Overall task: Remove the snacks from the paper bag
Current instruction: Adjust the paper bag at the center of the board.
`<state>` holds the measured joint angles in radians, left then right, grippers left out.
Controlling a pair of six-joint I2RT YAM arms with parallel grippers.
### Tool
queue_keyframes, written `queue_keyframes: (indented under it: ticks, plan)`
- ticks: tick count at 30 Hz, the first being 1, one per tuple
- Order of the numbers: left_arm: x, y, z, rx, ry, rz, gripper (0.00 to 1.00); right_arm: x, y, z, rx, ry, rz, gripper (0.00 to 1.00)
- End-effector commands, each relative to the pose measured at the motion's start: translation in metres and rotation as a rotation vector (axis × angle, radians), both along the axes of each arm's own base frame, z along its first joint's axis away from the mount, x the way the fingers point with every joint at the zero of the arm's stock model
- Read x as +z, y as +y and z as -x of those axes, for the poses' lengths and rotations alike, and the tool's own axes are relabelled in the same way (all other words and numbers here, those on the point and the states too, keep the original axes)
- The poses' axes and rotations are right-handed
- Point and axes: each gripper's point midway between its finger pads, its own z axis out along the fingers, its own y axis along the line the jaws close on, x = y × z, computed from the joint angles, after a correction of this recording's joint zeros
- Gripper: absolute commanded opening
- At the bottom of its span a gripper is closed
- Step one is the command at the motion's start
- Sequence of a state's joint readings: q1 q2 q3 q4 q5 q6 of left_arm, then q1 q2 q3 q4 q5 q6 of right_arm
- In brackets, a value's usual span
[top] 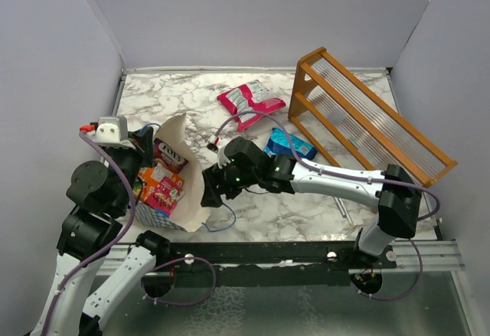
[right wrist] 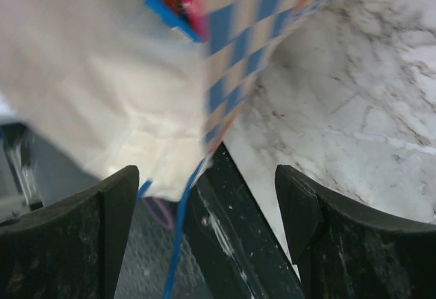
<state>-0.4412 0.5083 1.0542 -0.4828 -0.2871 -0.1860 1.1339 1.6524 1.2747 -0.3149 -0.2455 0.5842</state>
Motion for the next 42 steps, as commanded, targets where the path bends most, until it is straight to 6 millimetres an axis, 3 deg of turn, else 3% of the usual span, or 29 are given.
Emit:
queue_keyframes:
  ticks: [1,7,10,18,25,29,31,34,39,42]
  plan:
    - [0.043,0.003,-0.004,0.022,-0.117,0.024,0.00,-0.002,0.008,-0.032,-0.193,-0.004,0.006,0.33]
    - [0.065,0.039,-0.021,0.259,-0.215,-0.003,0.00,-0.004,0.029,-0.055,-0.238,-0.058,0.002,0.25]
    - [0.085,0.047,-0.029,0.329,-0.273,-0.040,0.00,-0.004,0.044,-0.067,-0.264,-0.057,-0.013,0.12]
    - [0.137,0.040,-0.036,0.317,-0.394,-0.154,0.00,0.011,0.073,-0.099,-0.342,-0.105,-0.094,0.01]
    - [0.148,0.012,-0.031,0.151,-0.452,-0.223,0.00,-0.012,0.059,-0.120,-0.413,-0.105,-0.049,0.03]
    - [0.116,-0.012,-0.027,0.000,-0.388,-0.215,0.00,-0.020,0.033,-0.117,-0.435,-0.102,-0.014,0.16]
    - [0.097,-0.023,-0.020,-0.085,-0.350,-0.204,0.00,-0.021,0.020,-0.111,-0.424,-0.107,-0.005,0.27]
    - [0.072,-0.038,-0.005,-0.201,-0.285,-0.158,0.00,-0.023,-0.003,-0.099,-0.392,-0.105,0.036,0.33]
    - [0.050,-0.051,0.022,-0.328,-0.205,-0.059,0.00,-0.014,-0.047,-0.077,-0.335,-0.165,0.088,0.55]
    - [0.042,-0.057,0.030,-0.372,-0.168,-0.024,0.00,-0.003,-0.070,-0.064,-0.276,-0.228,0.084,0.74]
